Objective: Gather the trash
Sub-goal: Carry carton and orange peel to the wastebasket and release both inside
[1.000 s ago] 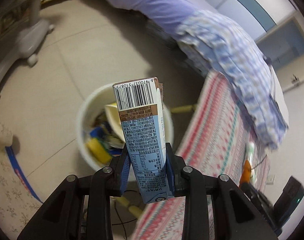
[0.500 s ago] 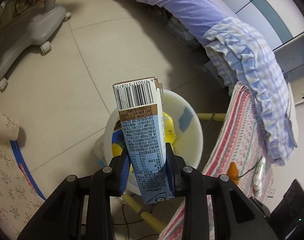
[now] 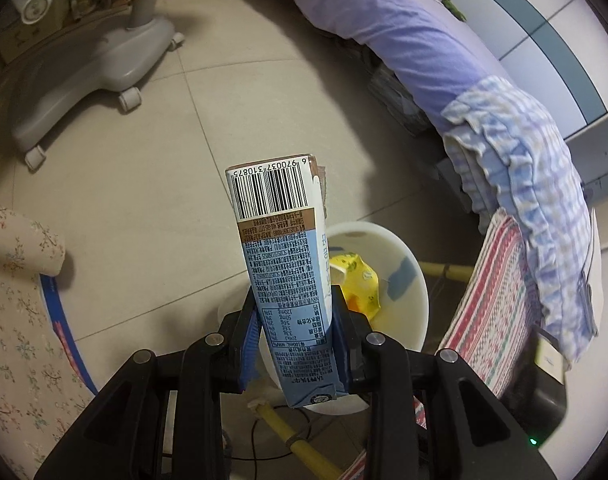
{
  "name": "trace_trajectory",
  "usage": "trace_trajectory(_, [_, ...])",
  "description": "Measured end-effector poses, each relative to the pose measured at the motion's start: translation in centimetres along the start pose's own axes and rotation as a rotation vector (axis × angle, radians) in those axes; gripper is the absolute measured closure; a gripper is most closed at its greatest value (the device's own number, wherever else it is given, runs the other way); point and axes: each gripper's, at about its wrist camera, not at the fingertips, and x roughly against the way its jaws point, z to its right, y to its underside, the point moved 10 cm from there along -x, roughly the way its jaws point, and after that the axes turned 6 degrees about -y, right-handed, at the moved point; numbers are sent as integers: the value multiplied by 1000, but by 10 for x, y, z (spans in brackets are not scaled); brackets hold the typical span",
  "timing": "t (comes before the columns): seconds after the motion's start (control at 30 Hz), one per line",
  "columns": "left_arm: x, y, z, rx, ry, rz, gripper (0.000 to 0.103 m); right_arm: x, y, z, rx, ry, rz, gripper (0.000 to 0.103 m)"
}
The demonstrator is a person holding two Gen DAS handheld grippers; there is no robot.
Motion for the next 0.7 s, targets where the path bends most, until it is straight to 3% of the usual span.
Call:
trace_trajectory(0.17, [0, -1, 2, -9, 5, 2, 69, -31, -19, -5, 24, -21, -2, 85])
trace_trajectory(0.23, [-3, 2, 6, -20, 10, -6, 69, -36, -20, 5, -16, 9, 0, 65])
trace_trajectory(0.27, [-4, 4, 9, -27, 14, -12, 69, -35, -20, 10, -34, 9, 6, 62])
trace_trajectory(0.57, [-25, 25, 35, -57, 30, -93, 67, 13, -1, 55, -171, 34, 87, 61])
trace_trajectory(0.63, [-32, 29, 39, -60, 28, -131, 41, 26, 0, 58, -185, 30, 111, 61])
trace_trajectory(0.7, [-32, 30, 38, -51, 16, -125, 36, 36, 0, 58, -192, 29, 133, 61])
